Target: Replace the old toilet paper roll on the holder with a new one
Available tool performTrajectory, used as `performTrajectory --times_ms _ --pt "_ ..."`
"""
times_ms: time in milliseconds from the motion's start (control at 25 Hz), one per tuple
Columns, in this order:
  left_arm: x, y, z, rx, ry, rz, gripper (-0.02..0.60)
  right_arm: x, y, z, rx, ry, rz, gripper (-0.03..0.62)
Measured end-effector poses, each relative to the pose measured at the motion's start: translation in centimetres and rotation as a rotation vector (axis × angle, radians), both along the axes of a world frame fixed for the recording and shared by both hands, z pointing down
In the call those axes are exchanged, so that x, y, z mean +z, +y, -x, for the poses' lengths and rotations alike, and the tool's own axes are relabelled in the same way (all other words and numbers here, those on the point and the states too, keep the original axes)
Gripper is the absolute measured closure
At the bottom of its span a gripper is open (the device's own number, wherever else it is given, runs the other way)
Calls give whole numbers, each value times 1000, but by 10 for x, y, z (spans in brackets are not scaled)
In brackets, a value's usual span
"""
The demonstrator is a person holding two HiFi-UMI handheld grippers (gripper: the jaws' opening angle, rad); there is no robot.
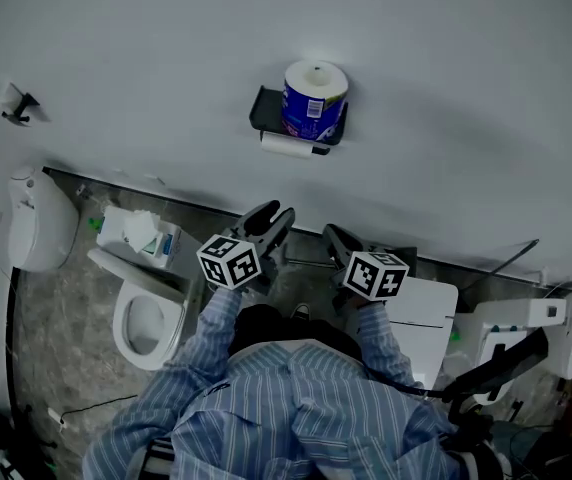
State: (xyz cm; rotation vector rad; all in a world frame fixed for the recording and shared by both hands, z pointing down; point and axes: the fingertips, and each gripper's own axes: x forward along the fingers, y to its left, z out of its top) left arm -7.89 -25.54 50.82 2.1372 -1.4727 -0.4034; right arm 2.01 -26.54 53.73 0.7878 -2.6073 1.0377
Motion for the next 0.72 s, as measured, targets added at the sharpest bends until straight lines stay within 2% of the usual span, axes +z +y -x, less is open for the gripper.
performTrajectory --times_ms 200,480,720 --pt "-4 -15 11 -27 31 4 410 5 -4 6 -26 -10 21 582" --pt "-15 -37 28 -26 72 6 378 11 -5 13 -12 -15 52 582" --pt "-18 -60 45 -13 192 17 348 1 -26 20 45 -29 40 582"
